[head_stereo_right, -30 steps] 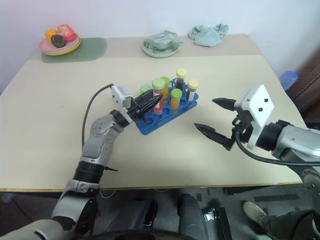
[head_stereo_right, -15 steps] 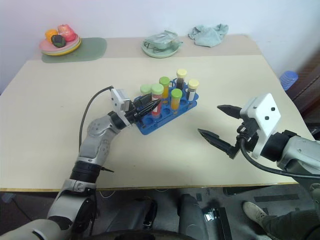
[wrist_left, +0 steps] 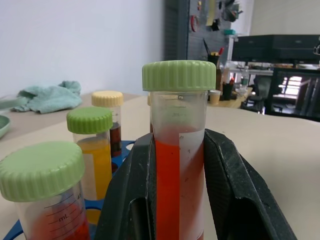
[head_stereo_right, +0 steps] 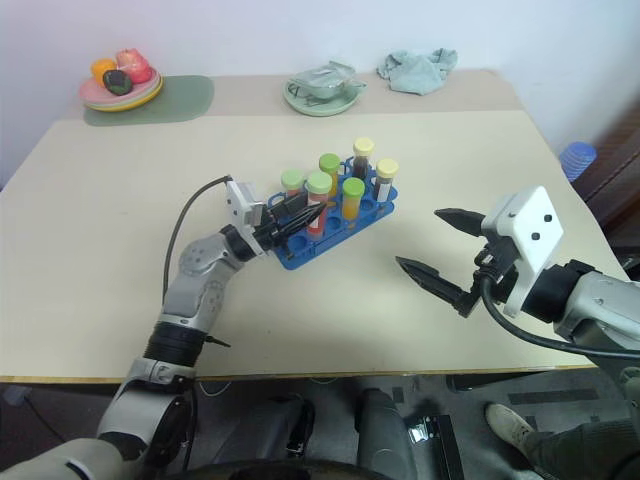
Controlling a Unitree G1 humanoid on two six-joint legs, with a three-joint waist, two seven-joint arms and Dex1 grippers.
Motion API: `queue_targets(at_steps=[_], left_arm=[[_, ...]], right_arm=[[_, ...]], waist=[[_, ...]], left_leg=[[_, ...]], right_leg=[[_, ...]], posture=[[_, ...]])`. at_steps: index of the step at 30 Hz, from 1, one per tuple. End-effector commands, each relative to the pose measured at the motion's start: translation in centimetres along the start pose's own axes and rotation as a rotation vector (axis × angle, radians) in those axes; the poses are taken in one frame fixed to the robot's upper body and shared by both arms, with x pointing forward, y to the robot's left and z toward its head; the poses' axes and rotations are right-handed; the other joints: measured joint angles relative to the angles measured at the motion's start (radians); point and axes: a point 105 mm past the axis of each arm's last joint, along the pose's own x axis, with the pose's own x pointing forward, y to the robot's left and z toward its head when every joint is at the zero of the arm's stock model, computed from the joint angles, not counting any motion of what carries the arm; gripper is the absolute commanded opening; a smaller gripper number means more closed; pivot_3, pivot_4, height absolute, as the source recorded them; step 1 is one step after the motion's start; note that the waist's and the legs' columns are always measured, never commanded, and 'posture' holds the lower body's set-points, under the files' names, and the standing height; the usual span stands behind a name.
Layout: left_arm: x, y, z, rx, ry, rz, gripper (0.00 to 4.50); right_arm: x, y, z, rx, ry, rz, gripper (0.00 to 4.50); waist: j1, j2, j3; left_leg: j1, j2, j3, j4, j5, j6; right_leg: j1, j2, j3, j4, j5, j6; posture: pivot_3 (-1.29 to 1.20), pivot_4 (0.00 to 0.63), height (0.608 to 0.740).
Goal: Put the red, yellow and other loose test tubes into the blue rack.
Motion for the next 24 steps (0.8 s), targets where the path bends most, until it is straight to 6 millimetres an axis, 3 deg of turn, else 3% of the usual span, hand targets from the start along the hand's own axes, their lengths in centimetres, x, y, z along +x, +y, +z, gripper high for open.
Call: queue_targets(at_steps=[1,3,6,10,11,17,24], left_arm=[[-0.1,0.2,-0.6,0.016,0.025,0.011,0.96],[-0.2,0.3,-0.7,0.017,0.026,0.01,0.96],[-0.3,0.2,-0.7,0.01,0.022,0.005,2.13],[-0.5,0.2,-0.6,0.012,0.018,0.002,4.15],[-0.7,0.4,-0.7,0.026,0.033,0.021,4.47],[-2.1,0.1,0.2,0.022,0.041,-0.008,4.47],[-7.6,1.7,0.3,0.086,0.254,0.048,4.47]], right_arm=[[-0.2,-0.2,0.9,-0.039,-0.025,-0.015,4.5],[-0.2,-0.2,0.9,-0.039,-0.025,-0.016,4.5],[-0.2,-0.3,0.9,-0.041,-0.026,-0.016,4.5],[-0.2,-0.3,1.0,-0.042,-0.029,-0.015,4.5],[-0.1,-0.3,1.0,-0.042,-0.029,-0.015,4.5],[0.0,-0.3,0.8,-0.037,-0.037,-0.009,4.5],[0.5,-0.3,0.1,-0.016,-0.04,0.009,4.5]], waist=[[-0.001,0.0,0.0],[-0.001,0.0,0.0],[-0.001,0.0,0.0],[-0.001,0.0,0.0],[-0.001,0.0,0.0],[-0.002,0.0,0.0],[-0.002,0.0,0.0]], left_leg=[[0.0,0.0,0.0,0.0,0.0,0.0],[0.0,0.0,0.0,0.0,0.0,0.0],[0.0,0.0,0.0,0.0,0.0,0.0],[0.0,0.0,0.0,0.0,0.0,0.0],[0.0,0.0,0.0,0.0,0.0,0.0],[0.0,0.0,0.0,0.0,0.0,0.0],[0.0,0.0,0.0,0.0,0.0,0.0]], right_leg=[[0.0,0.0,0.0,0.0,0.0,0.0],[0.0,0.0,0.0,0.0,0.0,0.0],[0.0,0.0,0.0,0.0,0.0,0.0],[0.0,0.0,0.0,0.0,0.0,0.0],[0.0,0.0,0.0,0.0,0.0,0.0],[0.0,0.0,0.0,0.0,0.0,0.0],[0.0,0.0,0.0,0.0,0.0,0.0]], posture=[[0.0,0.15,0.74],[0.0,0.15,0.74],[0.0,0.15,0.74],[0.0,0.15,0.74],[0.0,0.15,0.74],[0.0,0.15,0.74],[0.0,0.15,0.74]])
